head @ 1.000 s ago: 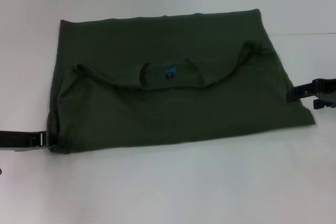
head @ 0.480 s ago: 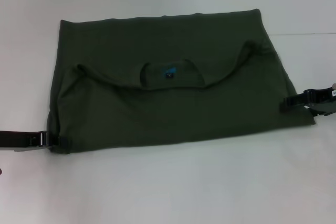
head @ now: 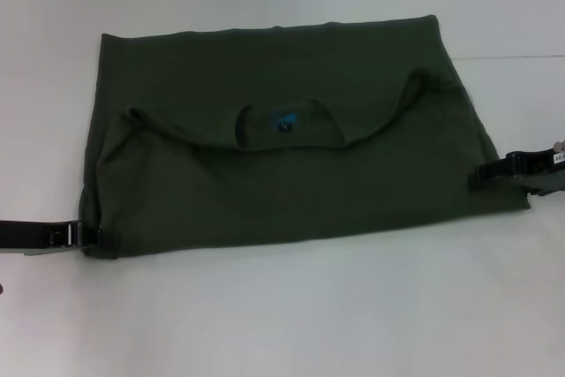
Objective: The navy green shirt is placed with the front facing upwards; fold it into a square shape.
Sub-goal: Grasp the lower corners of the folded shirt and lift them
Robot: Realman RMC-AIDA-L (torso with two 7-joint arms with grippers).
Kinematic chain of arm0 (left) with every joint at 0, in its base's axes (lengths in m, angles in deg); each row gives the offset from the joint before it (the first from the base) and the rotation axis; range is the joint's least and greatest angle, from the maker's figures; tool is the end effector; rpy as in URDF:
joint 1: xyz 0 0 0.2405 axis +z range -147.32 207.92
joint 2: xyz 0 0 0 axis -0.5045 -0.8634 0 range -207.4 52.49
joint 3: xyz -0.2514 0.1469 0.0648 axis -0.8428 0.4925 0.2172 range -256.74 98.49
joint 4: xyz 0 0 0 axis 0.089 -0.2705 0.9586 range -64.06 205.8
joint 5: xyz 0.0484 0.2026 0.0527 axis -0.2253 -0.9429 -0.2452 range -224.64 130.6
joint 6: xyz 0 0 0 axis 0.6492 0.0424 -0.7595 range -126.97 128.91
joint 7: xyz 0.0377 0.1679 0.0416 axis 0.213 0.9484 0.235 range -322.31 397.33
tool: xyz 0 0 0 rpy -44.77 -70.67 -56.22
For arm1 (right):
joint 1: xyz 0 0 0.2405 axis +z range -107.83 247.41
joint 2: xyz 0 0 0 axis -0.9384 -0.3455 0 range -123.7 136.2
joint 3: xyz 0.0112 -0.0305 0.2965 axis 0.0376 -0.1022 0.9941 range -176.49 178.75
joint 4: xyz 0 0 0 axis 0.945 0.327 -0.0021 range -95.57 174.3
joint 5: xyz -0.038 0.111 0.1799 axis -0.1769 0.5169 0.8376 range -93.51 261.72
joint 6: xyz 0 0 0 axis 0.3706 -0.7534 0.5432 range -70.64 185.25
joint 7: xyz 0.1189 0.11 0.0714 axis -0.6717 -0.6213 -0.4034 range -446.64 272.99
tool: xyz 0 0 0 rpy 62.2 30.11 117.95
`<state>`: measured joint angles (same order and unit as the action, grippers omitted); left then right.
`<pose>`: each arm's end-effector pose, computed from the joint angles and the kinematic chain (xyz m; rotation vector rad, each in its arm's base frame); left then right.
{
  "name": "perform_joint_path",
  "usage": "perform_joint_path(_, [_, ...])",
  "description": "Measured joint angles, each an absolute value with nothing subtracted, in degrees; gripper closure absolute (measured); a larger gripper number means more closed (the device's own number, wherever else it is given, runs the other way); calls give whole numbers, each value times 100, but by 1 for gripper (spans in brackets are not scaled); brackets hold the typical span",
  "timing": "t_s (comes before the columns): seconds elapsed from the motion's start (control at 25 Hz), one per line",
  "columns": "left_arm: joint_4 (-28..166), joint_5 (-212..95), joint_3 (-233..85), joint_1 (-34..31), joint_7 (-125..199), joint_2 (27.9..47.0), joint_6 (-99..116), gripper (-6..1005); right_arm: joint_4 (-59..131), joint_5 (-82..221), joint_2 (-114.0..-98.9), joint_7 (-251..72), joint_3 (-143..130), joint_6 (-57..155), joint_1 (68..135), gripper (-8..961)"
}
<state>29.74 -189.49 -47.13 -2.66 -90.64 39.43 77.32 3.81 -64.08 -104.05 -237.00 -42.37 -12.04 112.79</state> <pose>-0.3679 0.3861 -0.0219 -2.1754 -1.6661 -0.2267 0.3436 0.4510 0.0057 -1.9913 1.7402 0.0074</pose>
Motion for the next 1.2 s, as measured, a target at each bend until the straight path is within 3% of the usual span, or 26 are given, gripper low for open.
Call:
perform_joint_path(0.12, [2974, -18949, -4713, -268, -9063, 3944, 7735, 948, 358, -6466, -10385, -23714, -4235, -1204, 11277, 54])
perform_joint_path(0.2, [2974, -18949, -4713, -272, -9064, 3943, 7739, 948, 360, -6592, -10389, -23717, -4237, -1207, 11283, 242])
perform_joint_path(0.64, [2967, -18926, -4713, -284, -9071, 3929, 7761, 948, 342, -6777, -10414, -23727, -4237, -1233, 11294, 491])
perform_joint_path(1.08, [2919, -18929, -4731, -284, -9111, 3909, 7937, 951, 328, -6771, -10389, -23638, -4235, -1365, 11276, 876])
perform_joint_path(1.2, [2763, -18942, -4785, -282, -9137, 3874, 8256, 952, 296, -6747, -10354, -23507, -4201, -1651, 11276, 876])
